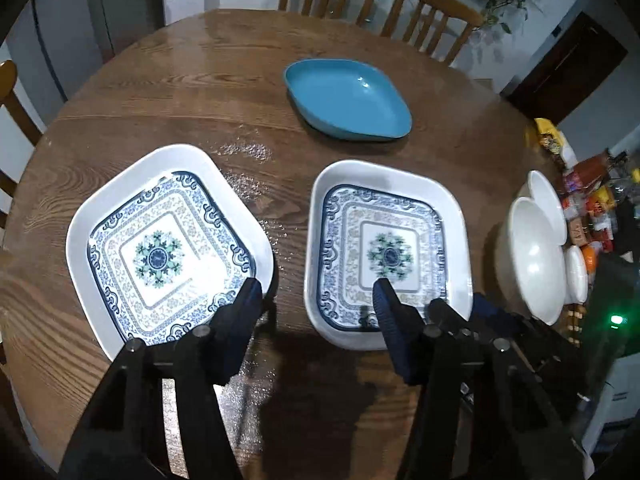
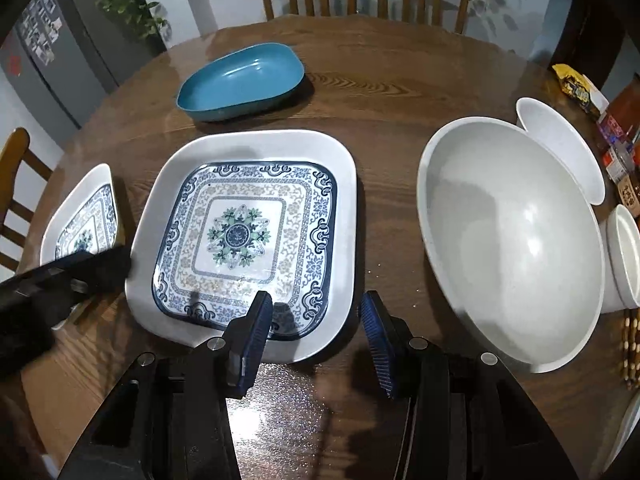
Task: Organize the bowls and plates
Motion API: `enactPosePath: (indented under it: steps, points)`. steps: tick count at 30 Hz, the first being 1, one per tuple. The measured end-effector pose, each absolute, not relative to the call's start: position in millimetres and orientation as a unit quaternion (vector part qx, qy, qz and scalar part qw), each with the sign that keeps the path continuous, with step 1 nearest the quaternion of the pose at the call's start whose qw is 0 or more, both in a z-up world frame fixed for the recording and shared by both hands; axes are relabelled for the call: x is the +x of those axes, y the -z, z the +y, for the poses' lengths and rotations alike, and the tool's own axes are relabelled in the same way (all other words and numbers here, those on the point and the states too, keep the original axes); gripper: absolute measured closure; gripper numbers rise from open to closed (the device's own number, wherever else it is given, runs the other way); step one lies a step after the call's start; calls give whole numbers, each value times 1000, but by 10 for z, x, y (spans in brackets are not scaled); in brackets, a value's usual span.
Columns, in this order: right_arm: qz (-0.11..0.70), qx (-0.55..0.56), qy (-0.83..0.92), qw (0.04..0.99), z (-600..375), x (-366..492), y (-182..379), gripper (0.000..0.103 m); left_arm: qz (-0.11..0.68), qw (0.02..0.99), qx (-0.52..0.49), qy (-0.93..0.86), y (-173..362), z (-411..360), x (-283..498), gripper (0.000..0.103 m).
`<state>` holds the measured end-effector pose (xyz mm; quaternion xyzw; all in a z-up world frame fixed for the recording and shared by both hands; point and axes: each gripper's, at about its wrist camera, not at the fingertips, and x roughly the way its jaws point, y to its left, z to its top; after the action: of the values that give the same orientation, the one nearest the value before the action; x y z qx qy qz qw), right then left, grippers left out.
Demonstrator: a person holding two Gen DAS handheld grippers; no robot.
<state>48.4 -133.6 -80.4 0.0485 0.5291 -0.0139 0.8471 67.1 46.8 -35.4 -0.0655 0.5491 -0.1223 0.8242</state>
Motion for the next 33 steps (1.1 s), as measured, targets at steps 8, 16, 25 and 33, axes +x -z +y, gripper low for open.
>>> enactPosePath:
  steps: [8, 16, 25, 33]
  points:
    - [532, 52, 6, 845, -1331, 503, 810, 56, 602, 780, -93, 142, 636, 345, 758, 47]
    - [532, 38, 3, 846, -1251, 570, 811, 56, 605, 783, -76, 120, 730, 283, 947, 55]
    - [535, 6, 21, 845, -1211, 641, 837, 67, 595, 796, -27, 109, 773, 75, 1039, 80]
    - [526, -3, 27, 850, -1267, 584, 821, 92, 578, 809, 0, 106, 780, 51, 933, 84]
